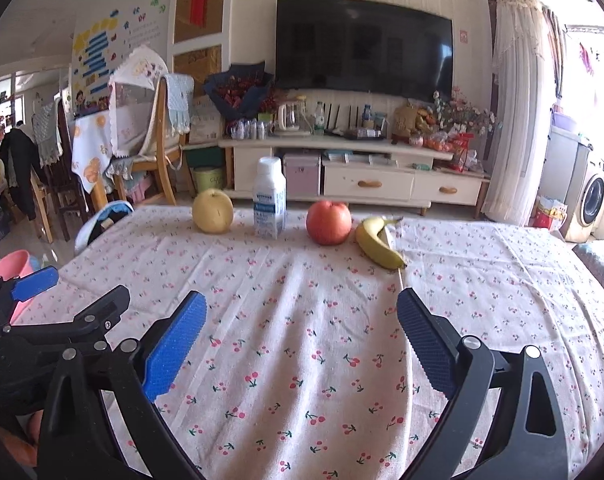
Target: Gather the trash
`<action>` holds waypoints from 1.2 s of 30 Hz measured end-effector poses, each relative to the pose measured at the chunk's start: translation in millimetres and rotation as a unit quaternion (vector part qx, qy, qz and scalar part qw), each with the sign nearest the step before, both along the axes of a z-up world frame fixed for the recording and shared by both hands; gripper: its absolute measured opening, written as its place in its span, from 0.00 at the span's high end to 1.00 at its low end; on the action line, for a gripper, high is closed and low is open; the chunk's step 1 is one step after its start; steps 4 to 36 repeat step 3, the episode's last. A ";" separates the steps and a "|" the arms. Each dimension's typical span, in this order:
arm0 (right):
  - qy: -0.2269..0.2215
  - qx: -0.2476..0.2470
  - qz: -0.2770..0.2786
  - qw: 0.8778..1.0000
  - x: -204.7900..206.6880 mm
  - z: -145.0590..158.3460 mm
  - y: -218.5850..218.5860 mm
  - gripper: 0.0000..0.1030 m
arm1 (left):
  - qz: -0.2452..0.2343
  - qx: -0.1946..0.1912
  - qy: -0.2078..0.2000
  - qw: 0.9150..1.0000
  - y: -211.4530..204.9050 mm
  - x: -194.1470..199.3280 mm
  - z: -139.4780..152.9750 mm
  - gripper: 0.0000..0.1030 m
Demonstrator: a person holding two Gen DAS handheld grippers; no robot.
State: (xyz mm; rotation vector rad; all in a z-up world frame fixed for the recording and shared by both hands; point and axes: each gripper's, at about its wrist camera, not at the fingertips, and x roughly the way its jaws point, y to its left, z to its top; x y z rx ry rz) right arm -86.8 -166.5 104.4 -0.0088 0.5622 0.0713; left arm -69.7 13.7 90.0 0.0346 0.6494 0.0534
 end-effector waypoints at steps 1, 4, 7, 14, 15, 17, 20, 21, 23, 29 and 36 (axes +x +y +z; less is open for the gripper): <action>0.009 0.001 -0.002 1.000 6.9 -6.6 -1.6 0.08 | 0.002 -0.001 0.019 1.000 -1.6 8.7 -11.0 0.04; 0.023 -0.002 -0.005 1.000 14.4 -14.3 -3.0 0.08 | 0.006 -0.004 0.052 0.999 -4.2 23.2 -32.1 0.04; 0.023 -0.002 -0.005 1.000 14.4 -14.3 -3.0 0.08 | 0.006 -0.004 0.052 0.999 -4.2 23.2 -32.1 0.04; 0.023 -0.002 -0.005 1.000 14.4 -14.3 -3.0 0.08 | 0.006 -0.004 0.052 0.999 -4.2 23.2 -32.1 0.04; 0.023 -0.002 -0.005 1.000 14.4 -14.3 -3.0 0.08 | 0.006 -0.004 0.052 0.999 -4.2 23.2 -32.1 0.04; 0.023 -0.002 -0.005 1.000 14.4 -14.3 -3.0 0.08 | 0.006 -0.004 0.052 0.999 -4.2 23.2 -32.1 0.04; 0.023 -0.002 -0.005 1.000 14.4 -14.3 -3.0 0.08 | 0.006 -0.004 0.052 0.999 -4.2 23.2 -32.1 0.04; 0.023 -0.002 -0.005 1.000 14.4 -14.3 -3.0 0.08 | 0.006 -0.004 0.052 0.999 -4.2 23.2 -32.1 0.04; 0.023 -0.002 -0.005 1.000 14.4 -14.3 -3.0 0.08 | 0.006 -0.004 0.052 0.999 -4.2 23.2 -32.1 0.04; 0.023 -0.002 -0.005 1.000 14.4 -14.3 -3.0 0.08 | 0.006 -0.004 0.052 0.999 -4.2 23.2 -32.1 0.04; 0.023 -0.002 -0.005 1.000 14.4 -14.3 -3.0 0.08 | 0.006 -0.004 0.052 0.999 -4.2 23.2 -32.1 0.04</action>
